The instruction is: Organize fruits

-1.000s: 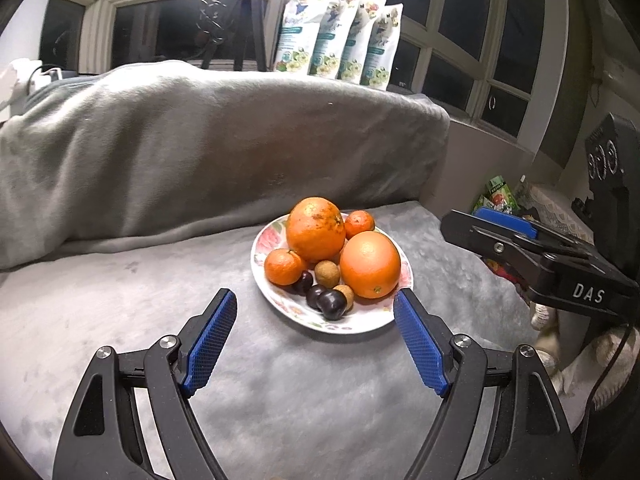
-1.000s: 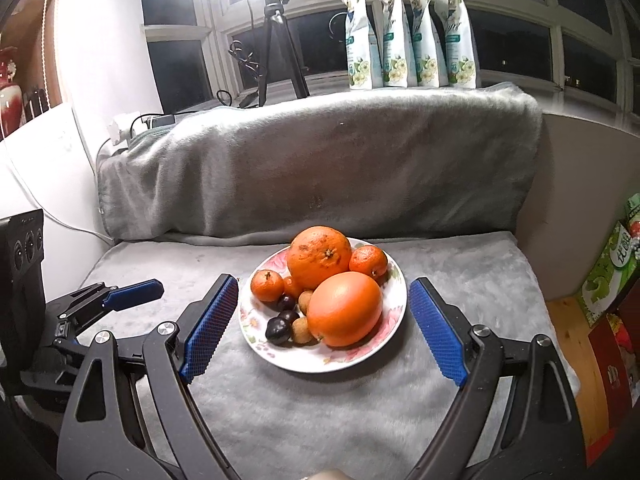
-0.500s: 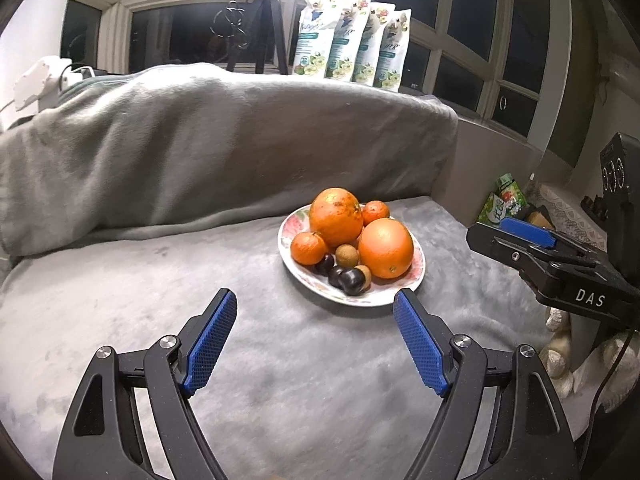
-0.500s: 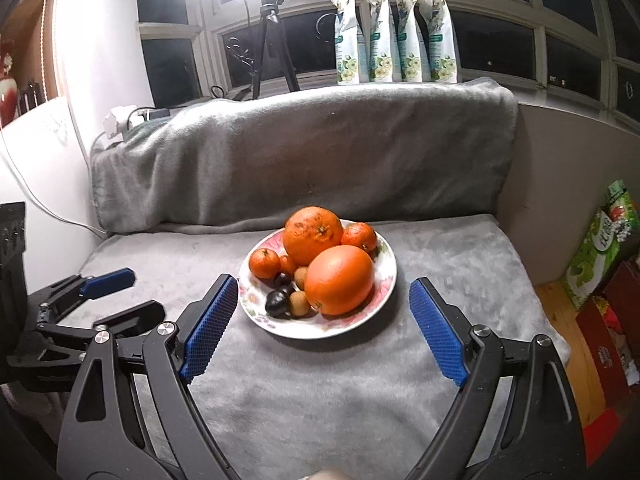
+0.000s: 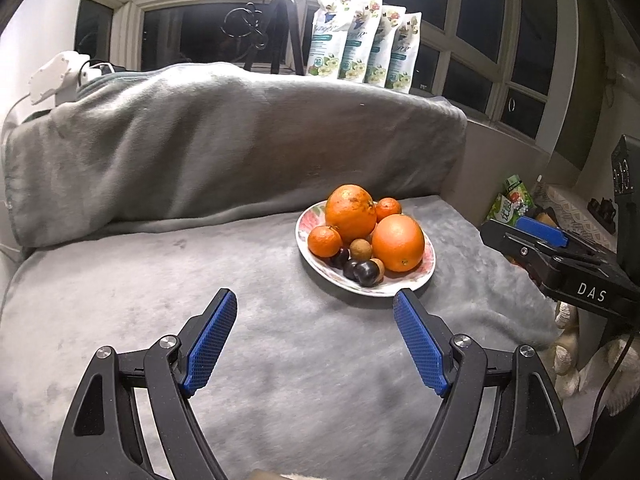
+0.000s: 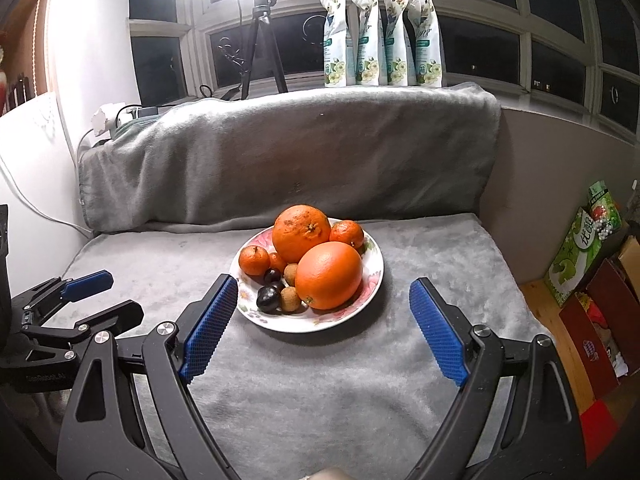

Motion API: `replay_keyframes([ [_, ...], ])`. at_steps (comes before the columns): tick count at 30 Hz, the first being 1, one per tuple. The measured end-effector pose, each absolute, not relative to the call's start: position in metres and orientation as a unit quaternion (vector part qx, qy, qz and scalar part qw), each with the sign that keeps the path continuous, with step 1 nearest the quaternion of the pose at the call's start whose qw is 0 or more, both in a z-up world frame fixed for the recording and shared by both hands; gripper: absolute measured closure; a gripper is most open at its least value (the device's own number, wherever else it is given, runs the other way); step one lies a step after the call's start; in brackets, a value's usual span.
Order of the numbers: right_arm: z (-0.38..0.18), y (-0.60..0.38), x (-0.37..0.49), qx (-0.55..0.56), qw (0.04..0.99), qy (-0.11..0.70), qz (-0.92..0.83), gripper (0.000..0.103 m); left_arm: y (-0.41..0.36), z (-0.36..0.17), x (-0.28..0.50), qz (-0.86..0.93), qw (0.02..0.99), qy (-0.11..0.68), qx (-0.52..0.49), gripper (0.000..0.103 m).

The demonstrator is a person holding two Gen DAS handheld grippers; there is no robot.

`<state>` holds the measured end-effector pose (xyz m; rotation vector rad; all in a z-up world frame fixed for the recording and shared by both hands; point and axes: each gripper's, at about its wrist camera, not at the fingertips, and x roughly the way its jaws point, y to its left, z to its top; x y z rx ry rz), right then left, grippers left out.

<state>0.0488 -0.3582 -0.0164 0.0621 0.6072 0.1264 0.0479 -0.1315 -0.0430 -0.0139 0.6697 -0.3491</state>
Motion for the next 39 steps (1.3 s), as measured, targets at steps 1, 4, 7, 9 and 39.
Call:
replay_keyframes([
  [1,-0.017,-0.359,0.051,0.03,0.952,0.299,0.065,0.013,-0.131,-0.043,0.047,-0.169,0.93,0.327,-0.006,0.022],
  [4,-0.017,-0.358,0.049,0.029,0.952,0.299,0.063,0.013,-0.131,-0.042,0.047,-0.167,0.931,0.325,-0.004,0.022],
  [7,-0.016,-0.357,0.048,0.026,0.953,0.298,0.056,0.013,-0.13,-0.042,0.047,-0.163,0.932,0.325,-0.004,0.022],
  [9,-0.016,-0.356,0.047,0.025,0.953,0.297,0.053,0.013,-0.129,-0.042,0.047,-0.161,0.932,0.325,-0.005,0.022],
  [39,-0.019,-0.358,0.046,0.014,0.955,0.297,0.022,0.013,-0.121,-0.043,0.047,-0.135,0.939,0.318,0.006,0.022],
])
